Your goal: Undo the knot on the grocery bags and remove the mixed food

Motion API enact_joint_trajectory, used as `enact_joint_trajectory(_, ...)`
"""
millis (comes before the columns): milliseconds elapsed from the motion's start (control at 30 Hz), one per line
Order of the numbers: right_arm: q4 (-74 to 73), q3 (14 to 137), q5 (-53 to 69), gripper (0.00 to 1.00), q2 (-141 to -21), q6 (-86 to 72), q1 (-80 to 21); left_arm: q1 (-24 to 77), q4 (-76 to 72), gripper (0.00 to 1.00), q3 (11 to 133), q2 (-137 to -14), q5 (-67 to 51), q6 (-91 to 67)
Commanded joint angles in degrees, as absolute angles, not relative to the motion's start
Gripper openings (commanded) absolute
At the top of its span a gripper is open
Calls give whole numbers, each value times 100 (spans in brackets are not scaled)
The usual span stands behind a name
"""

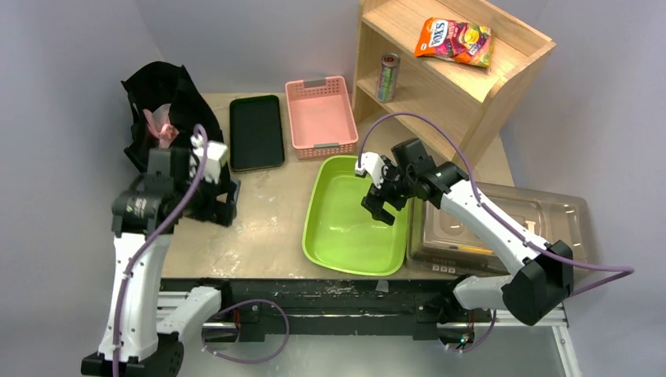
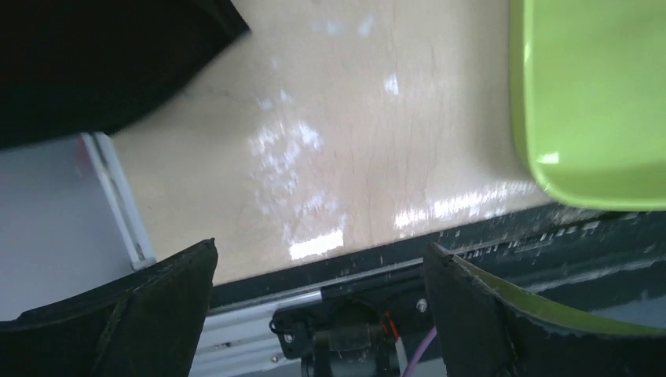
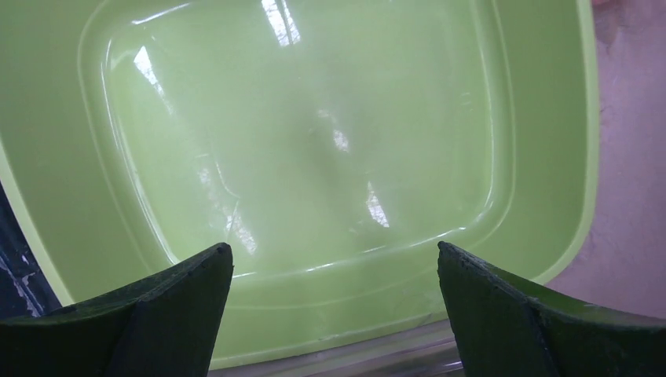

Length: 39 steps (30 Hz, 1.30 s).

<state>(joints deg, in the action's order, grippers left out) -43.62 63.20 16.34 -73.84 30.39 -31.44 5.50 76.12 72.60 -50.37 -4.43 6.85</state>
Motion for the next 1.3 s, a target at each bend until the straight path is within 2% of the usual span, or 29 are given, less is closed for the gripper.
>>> enact_joint_trajectory(0, -4168, 6857, 1732, 99, -7435, 2909, -3137, 315, 7427, 100, 9571, -6004, -478, 171)
enact_joint_trajectory(100, -4070, 6925, 1790, 99, -7569, 2859, -3138, 181, 7328, 100, 10981, -6807, -42, 451)
enact_joint_trajectory(200, -4011, 7068, 1833, 99, -7735, 2795, -3138, -57, 6829, 100, 11436, -7249, 480, 872)
enact_joint_trajectory(367, -3910, 7301, 1792, 99, -7910, 2766, -3138, -973, 8108, 100, 12806, -8754, -835, 1047)
enact_joint_trajectory(467, -3885, 7346, 1746, 99, -7989, 2770, -3137, -1290, 8331, 100, 12546, -8938, -1346, 1640)
enact_joint_trajectory(600, -3889, 7331, 1710, 99, -8046, 2770, -3138, -1719, 8361, 100, 11713, -8852, -1331, 2357)
enact_joint_trajectory(767, -3855, 7246, 1696, 99, -8052, 2769, -3138, -2275, 8253, 100, 10569, -8658, -731, 3124)
enact_joint_trajectory(800, -3855, 7243, 1696, 99, -8065, 2774, -3138, -2356, 8108, 96, 10246, -8602, -492, 3292)
enact_joint_trajectory(867, -3877, 7266, 1698, 99, -8111, 2770, -3138, -2629, 7949, 75, 9863, -8513, -276, 3644)
enact_joint_trajectory(933, -3897, 7321, 1717, 99, -8173, 2770, -3135, -2950, 8010, 42, 9865, -8470, -420, 3937)
enact_joint_trajectory(967, -3918, 7357, 1726, 99, -8208, 2768, -3137, -3089, 8162, 18, 10006, -8455, -542, 4084)
enact_joint_trajectory(1000, -3932, 7393, 1733, 99, -8230, 2767, -3138, -3205, 8344, 0, 10171, -8425, -645, 4262)
enact_joint_trajectory(1100, -3969, 7473, 1784, 99, -8301, 2771, -3138, -3532, 9058, 0, 10477, -8159, -985, 5093)
enact_joint_trajectory(1267, -4062, 7575, 1963, 99, -8364, 2774, -3138, -4162, 9340, 0, 9975, -7341, -783, 6534)
